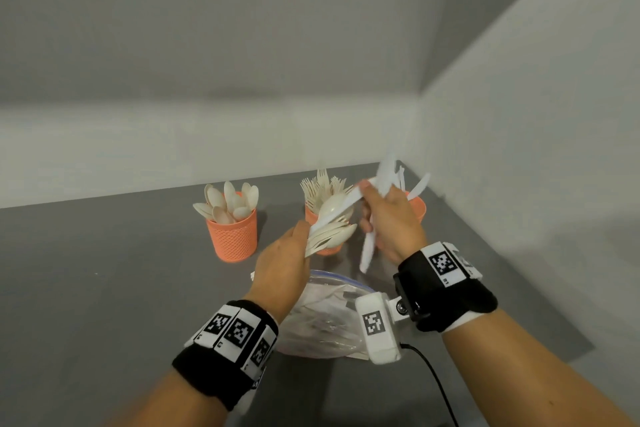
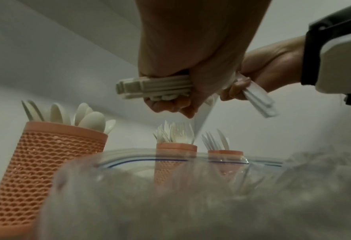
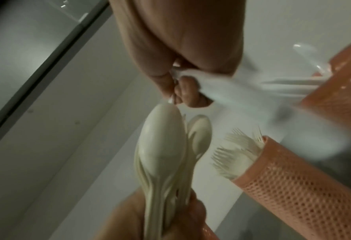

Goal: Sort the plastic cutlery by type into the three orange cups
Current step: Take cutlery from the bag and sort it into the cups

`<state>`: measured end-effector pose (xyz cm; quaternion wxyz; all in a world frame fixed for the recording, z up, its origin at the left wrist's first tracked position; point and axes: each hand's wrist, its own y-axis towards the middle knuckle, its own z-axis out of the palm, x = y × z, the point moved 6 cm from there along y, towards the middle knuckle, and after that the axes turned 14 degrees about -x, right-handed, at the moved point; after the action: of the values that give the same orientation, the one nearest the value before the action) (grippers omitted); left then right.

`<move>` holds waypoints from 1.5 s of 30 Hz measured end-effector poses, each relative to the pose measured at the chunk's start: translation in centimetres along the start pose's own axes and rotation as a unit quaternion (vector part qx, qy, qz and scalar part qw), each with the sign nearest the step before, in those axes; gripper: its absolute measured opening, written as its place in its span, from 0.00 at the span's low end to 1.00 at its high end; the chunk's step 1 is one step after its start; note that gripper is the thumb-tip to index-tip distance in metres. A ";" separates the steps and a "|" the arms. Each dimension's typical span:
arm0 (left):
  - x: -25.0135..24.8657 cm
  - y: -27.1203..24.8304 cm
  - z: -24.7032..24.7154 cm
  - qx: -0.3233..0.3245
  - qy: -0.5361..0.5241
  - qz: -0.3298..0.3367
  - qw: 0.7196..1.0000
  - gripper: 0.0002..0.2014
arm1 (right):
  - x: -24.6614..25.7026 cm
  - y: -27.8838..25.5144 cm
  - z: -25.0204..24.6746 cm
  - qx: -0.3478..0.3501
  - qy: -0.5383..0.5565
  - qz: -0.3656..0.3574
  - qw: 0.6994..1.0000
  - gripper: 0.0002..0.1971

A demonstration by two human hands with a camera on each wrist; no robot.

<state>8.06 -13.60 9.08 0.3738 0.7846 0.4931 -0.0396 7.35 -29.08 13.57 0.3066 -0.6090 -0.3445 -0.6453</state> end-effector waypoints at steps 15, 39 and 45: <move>0.2 2.1 2.7 0.106 -0.516 -0.343 0.778 0.10 | 0.1 11.2 -7.2 -0.179 -0.011 -0.210 0.961 0.03; -0.5 3.3 4.3 0.136 -0.621 -0.365 0.680 0.08 | 0.0 2.9 3.1 0.092 -0.116 -0.212 0.966 0.08; 0.2 2.9 3.6 0.122 -0.585 -0.363 0.715 0.08 | -0.7 2.6 4.0 0.083 -0.180 -0.194 0.961 0.11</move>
<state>11.59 -16.36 7.95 0.4459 0.4039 0.4138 -0.6832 11.81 -27.31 13.11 0.1583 -0.6093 -0.5578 -0.5409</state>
